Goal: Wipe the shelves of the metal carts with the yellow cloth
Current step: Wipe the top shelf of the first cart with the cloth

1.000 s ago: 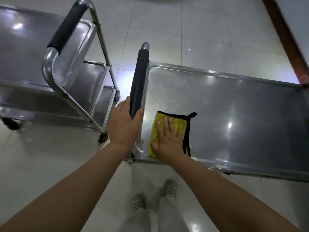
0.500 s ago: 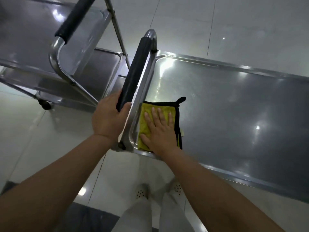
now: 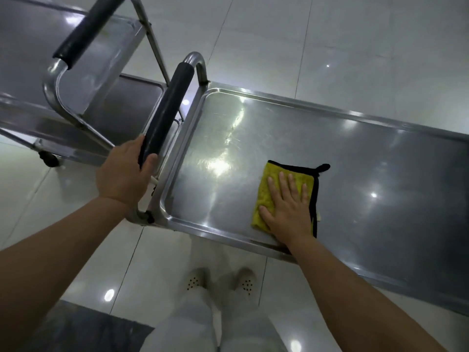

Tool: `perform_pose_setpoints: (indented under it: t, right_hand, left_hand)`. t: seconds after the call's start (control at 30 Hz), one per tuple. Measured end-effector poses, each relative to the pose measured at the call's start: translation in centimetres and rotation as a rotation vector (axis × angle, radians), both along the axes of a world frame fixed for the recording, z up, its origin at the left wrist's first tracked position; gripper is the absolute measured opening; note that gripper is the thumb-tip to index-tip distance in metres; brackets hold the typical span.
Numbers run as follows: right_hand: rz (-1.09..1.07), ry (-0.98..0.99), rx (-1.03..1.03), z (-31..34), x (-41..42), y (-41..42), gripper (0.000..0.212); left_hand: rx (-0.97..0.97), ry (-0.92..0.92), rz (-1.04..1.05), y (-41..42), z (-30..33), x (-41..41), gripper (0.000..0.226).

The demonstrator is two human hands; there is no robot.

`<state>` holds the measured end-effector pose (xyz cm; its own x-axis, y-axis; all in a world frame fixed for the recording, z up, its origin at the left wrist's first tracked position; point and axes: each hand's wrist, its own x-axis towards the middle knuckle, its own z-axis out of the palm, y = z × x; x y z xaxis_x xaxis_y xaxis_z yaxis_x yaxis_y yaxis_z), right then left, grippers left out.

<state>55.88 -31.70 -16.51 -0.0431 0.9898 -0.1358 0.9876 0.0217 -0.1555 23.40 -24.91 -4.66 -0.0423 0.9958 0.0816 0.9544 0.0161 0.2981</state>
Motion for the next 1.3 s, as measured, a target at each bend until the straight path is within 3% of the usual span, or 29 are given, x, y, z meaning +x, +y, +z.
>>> perform_pose_setpoints:
  t: [0.27,0.7,1.07,1.3]
  right_hand:
    - [-0.159,-0.012,-0.029,1.0,5.6,-2.2,0.086]
    - [-0.399,-0.104,-0.047,0.2,-2.2,0.3,0.087]
    - [-0.070,-0.076,-0.027,-0.6,-17.8,8.1,0.080]
    - [0.022,-0.061,-0.052,-1.0,-23.2,12.0,0.080]
  left_hand:
    - [-0.030,0.068,-0.197,0.7,0.6,0.1,0.051]
    - [-0.097,-0.044,-0.285,7.6,0.1,-0.2,0.065]
    - [-0.083,-0.025,-0.324,8.4,0.2,-1.1,0.063]
    - [-0.118,-0.042,-0.292,8.8,-0.2,-1.3,0.061]
